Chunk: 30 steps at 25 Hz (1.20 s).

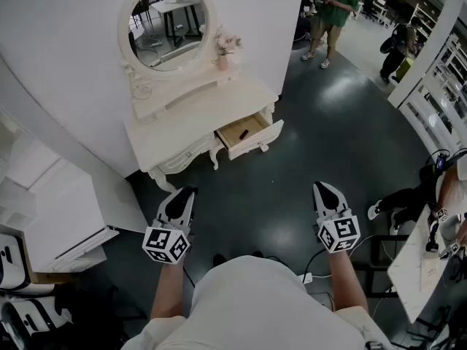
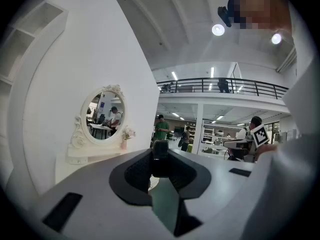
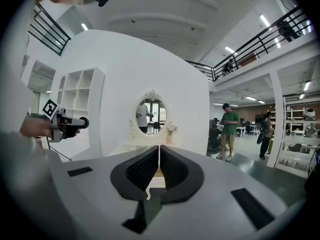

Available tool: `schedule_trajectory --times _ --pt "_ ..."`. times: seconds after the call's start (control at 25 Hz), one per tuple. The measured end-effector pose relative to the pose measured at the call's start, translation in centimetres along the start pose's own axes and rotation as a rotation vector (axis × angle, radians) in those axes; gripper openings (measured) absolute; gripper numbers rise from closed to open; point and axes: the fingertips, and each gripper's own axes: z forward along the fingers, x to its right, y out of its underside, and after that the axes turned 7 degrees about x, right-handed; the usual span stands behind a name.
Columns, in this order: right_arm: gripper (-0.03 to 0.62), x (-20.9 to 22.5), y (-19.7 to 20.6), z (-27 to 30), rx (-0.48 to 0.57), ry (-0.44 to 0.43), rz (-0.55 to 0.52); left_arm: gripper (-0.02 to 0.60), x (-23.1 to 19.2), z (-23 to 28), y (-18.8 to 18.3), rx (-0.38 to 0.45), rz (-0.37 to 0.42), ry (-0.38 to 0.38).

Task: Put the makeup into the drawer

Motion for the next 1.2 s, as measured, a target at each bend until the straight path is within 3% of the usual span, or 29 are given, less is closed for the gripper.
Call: schedule_trajectory --times 0.52,1.2 --pt "0.034 0.8 0.3 0.3 -0.009 -0.021 0.018 0.08 0.7 0.5 0.0 0.004 0.006 -0.012" --pt "0.035 3.2 1.3 1.1 -0.019 -0.145 0.002 0.08 4.4 2.1 1.4 -0.004 0.019 -0.076"
